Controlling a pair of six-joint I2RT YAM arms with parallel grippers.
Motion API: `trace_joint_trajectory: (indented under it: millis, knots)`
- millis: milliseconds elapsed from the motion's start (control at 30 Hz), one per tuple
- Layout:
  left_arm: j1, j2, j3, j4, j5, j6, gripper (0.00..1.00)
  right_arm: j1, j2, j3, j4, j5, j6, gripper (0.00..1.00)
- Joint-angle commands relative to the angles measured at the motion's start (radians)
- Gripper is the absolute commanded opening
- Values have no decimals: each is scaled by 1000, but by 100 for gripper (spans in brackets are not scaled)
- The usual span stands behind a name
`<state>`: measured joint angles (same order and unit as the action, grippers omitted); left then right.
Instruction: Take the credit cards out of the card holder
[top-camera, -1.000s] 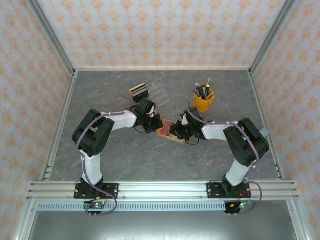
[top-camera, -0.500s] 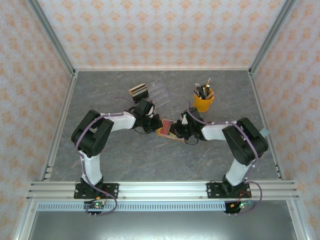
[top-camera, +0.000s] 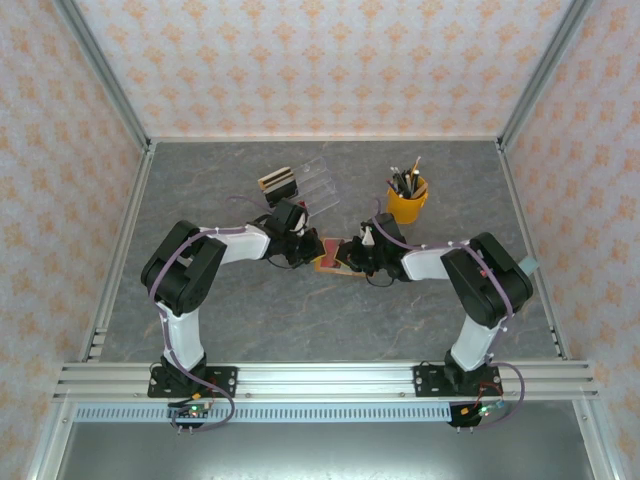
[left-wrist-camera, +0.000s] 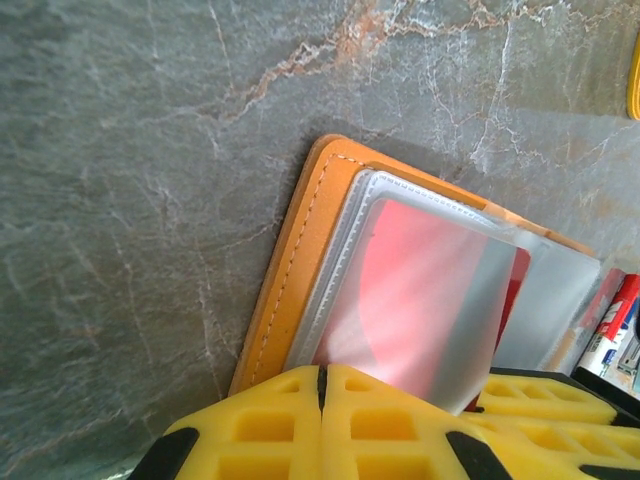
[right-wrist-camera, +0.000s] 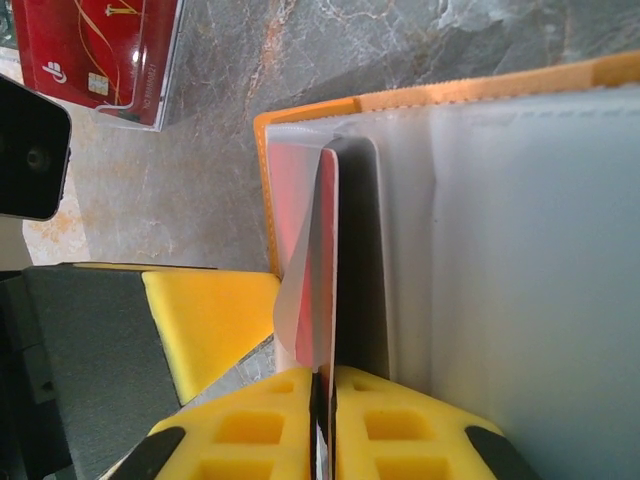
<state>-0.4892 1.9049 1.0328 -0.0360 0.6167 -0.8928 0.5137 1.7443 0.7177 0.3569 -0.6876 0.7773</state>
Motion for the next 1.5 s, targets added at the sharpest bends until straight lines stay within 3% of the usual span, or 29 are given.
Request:
trace_joint_trajectory:
  millis: [0, 333, 533, 1067, 1167, 1267, 1467]
  knots:
    - [-22, 79, -39, -254, -72, 23, 0, -9, -58, -32, 5, 10, -29, 13]
    - [-21, 85, -38, -260, -77, 27, 0, -14, -112, -58, 38, -37, -21, 13]
    - [-20, 83, -36, -256, -69, 28, 0, -14, -97, -42, 3, -17, -30, 10]
    - [-21, 93, -50, -224, -43, 18, 0, -13, -15, 17, 22, -35, -12, 13]
    - [-23, 86, -45, -232, -42, 21, 0, -14, -20, 13, 15, -26, -11, 8]
    - [-21, 70, -29, -247, -46, 28, 1, -14, -47, 14, -60, 3, -41, 3]
    - [-18, 32, 28, -299, -60, 54, 14, -15, -131, 51, -358, 79, -161, 1]
